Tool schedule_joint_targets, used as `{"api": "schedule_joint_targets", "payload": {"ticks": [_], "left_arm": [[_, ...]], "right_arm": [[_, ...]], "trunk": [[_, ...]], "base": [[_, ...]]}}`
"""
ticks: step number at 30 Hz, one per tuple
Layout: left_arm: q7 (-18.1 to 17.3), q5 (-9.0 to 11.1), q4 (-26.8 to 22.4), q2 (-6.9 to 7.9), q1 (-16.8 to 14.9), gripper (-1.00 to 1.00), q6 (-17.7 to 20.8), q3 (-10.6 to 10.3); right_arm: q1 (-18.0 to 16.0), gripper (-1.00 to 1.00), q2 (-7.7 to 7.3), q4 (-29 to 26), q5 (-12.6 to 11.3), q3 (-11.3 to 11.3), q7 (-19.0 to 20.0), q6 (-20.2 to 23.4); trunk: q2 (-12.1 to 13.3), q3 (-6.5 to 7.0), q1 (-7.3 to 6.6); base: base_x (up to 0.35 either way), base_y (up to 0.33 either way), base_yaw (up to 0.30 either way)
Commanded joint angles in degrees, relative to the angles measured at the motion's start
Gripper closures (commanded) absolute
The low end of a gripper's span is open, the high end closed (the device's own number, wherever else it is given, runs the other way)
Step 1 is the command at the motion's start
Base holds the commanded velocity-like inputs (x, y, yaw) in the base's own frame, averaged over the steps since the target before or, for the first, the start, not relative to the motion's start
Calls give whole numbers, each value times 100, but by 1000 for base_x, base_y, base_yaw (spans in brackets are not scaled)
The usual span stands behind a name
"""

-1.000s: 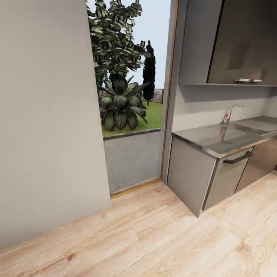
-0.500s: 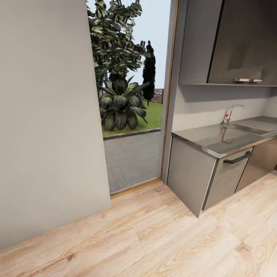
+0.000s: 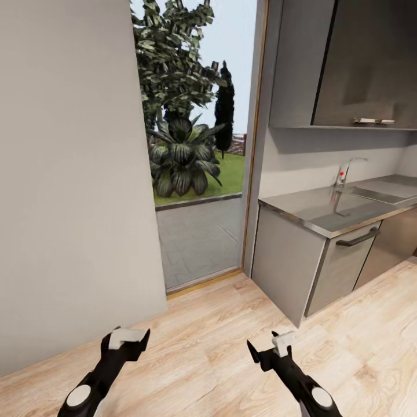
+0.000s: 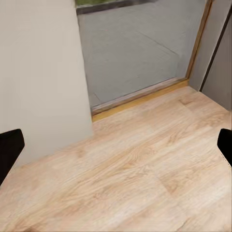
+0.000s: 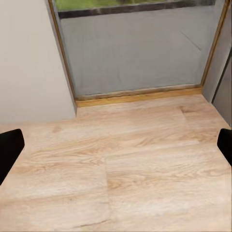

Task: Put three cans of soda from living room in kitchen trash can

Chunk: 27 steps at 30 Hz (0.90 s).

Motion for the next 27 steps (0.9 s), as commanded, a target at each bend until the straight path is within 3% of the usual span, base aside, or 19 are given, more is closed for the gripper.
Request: {"api": "schedule_joint_targets", "payload": {"ticks": [1,2,8,12,18,27], "left_arm": [[1,1,-84,2,68,-100,-57,1],[2,2,-195,5,211,-100,-251,5],[-14,-36,-318,11,669,-100,-1063,0],[-11,-37,-359,22,1127,-100,-1487,10],[-13,-20,-278,43,1311,-100,-1709,26],[-11,-12,63,53,1361,-100,-1878,43]], "right_arm": [[108,-100,0,-208,2,0,-2,27],[343,-100,-1,-569,3,0,-17,54],[1129,-100,-13,-1391,7,1,-81,25],[1799,-100,-25,-1667,31,-43,-107,-478],[2022,-100,-31,-1699,38,-331,-103,-720],[2095,-100,-64,-1685,36,-636,-63,-839]], "trunk": [[0,0,0],[0,0,0],[0,0,0],[0,0,0],[0,0,0],[0,0,0]], "base": [[0,0,0],[0,0,0],[0,0,0],[0,0,0],[0,0,0],[0,0,0]]}}
